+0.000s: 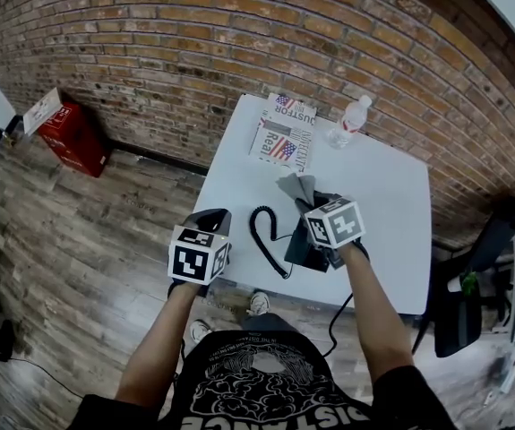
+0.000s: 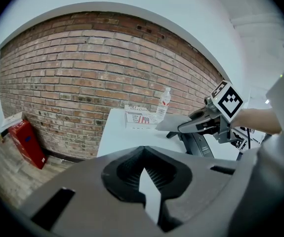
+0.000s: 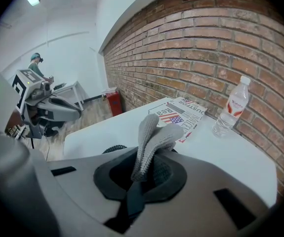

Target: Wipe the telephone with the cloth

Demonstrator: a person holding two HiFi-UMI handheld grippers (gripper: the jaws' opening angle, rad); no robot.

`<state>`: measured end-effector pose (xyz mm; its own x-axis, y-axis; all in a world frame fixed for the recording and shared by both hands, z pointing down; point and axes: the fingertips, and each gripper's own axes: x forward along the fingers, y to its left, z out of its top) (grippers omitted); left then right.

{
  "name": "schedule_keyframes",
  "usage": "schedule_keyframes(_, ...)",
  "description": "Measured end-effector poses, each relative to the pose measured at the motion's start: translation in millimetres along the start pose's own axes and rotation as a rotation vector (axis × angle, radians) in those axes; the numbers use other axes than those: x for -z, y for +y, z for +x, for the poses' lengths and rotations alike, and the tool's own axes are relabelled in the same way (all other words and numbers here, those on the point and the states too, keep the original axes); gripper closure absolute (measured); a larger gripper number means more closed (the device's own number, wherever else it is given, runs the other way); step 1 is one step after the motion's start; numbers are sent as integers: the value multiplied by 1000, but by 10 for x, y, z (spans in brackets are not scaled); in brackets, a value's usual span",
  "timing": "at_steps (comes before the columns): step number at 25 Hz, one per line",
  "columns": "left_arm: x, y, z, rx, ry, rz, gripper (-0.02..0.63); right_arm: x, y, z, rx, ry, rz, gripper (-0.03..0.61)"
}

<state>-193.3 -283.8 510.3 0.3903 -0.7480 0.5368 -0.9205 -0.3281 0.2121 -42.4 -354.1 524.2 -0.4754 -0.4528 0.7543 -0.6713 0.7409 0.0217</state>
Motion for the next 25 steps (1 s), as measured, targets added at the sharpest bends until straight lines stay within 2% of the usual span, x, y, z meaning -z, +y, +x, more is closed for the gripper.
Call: schedule_keyframes(25,311,-88,-323,58,33,39,607,498,531,-44,20,35,82,568)
